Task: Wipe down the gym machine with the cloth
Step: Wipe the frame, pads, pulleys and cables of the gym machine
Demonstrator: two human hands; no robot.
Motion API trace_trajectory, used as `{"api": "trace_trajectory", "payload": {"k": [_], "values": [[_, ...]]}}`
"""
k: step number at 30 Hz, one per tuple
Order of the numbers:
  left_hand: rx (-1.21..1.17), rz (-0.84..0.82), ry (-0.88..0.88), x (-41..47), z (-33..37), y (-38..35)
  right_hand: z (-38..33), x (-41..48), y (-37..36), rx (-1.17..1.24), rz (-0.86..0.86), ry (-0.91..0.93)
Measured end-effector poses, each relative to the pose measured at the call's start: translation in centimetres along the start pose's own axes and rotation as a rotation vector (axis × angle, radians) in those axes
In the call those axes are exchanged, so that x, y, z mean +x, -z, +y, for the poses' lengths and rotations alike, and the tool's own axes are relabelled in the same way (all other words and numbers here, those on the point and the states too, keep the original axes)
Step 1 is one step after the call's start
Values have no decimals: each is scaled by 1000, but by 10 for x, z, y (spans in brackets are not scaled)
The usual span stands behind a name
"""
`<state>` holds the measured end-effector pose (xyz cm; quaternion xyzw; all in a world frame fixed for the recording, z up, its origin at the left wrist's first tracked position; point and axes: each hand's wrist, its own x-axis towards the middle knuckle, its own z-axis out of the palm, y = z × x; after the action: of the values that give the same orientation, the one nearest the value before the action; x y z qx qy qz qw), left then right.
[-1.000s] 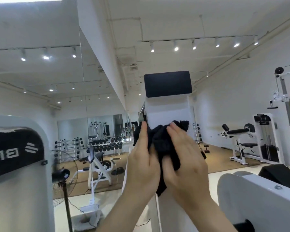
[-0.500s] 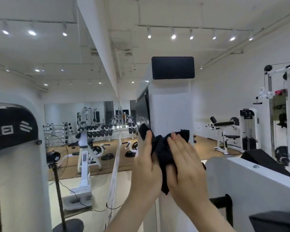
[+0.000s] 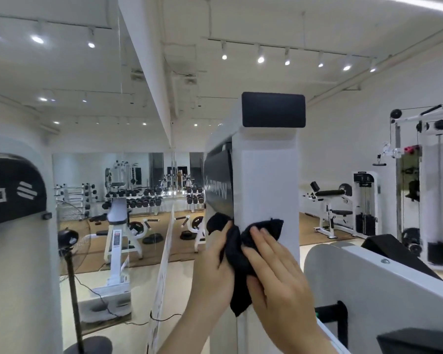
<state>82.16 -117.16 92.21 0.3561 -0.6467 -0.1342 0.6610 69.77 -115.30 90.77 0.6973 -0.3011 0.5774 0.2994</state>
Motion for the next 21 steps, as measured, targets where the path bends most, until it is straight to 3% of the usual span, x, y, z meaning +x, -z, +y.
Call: {"api": "trace_trajectory", "payload": {"k": [3, 6, 8, 12, 14, 18, 21], "values": [[-35, 116, -141, 10, 37, -3, 2, 35, 12, 78, 192, -37], [-35, 299, -564, 48, 90, -7, 6, 103, 25, 51, 412, 70], [19, 321, -718, 87, 120, -3, 13, 146, 31, -17, 393, 105], [111, 131, -460, 144, 147, 5, 42, 203, 44, -158, -87, -24], [44, 17, -310, 163, 148, 12, 50, 226, 53, -128, -178, -42], [187, 13, -142, 208, 149, 21, 53, 288, 60, 80, -480, -194], [287, -16, -15, 242, 136, 20, 64, 320, 50, -21, -768, -216]]}}
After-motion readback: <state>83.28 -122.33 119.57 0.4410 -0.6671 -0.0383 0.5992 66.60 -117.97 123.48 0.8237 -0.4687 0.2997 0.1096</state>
